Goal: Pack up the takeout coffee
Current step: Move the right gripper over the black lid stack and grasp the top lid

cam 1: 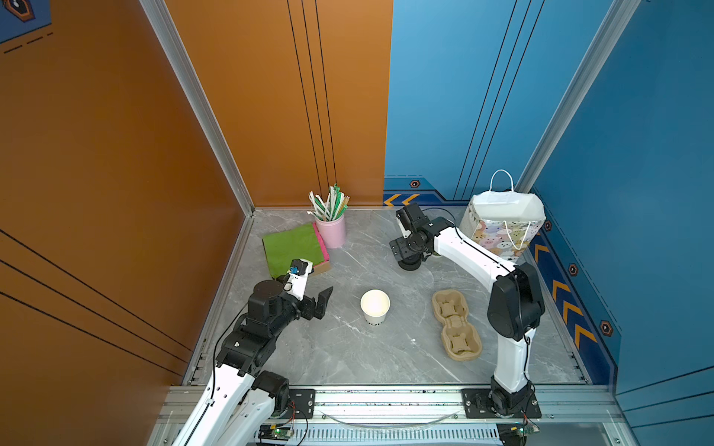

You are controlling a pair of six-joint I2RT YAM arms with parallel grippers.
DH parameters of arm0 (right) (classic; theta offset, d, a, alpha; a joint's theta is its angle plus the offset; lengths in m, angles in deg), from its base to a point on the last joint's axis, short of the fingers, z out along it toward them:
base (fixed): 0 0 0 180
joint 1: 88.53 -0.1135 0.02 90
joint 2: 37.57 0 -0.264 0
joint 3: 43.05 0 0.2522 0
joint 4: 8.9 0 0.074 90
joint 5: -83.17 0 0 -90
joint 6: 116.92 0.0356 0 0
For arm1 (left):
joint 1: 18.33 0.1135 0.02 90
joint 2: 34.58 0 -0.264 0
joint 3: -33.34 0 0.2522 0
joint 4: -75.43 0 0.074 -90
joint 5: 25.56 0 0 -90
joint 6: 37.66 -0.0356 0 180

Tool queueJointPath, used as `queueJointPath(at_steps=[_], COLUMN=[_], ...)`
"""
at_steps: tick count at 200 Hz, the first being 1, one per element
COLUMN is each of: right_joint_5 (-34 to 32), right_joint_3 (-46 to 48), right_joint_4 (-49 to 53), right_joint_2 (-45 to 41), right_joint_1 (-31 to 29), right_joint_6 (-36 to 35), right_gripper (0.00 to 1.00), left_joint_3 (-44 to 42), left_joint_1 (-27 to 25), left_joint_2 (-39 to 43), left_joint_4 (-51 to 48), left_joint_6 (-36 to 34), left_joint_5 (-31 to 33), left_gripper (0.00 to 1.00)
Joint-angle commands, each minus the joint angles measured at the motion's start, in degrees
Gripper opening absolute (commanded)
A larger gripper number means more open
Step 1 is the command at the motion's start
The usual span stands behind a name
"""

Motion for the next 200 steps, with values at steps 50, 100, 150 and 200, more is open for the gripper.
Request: queueJointPath(at_steps=[50, 100, 150, 200], right_joint_5=[1.0, 1.1, 0.8, 0.4], right_joint_3=[-5.3, -5.6, -6.2, -7.1], right_joint_4=[3.9, 4.1, 4.3, 4.8], right_joint_2=[7.8, 9.6, 11.2, 12.5], right_joint_1=[2.6, 2.8, 2.8, 2.8], right_joint_6=[-1.6, -2.3, -2.9, -3.1], right_gripper=[0.94, 0.88, 0.83, 0.74], left_joint_3=[-0.6, -0.6, -0.6, -0.6], left_joint_1=[-0.2, 0.0, 0.1, 0.2], left_joint_2=[0.6, 0.5, 0.6, 0.6], left_joint_4=[0.7, 0.7, 0.7, 0.7], left_joint_6=[0.6, 0.7, 0.8, 0.8], left_joint_5=[0.4, 0.2, 0.0, 0.0], left_gripper=[0.98, 0.98, 0.98, 0.98])
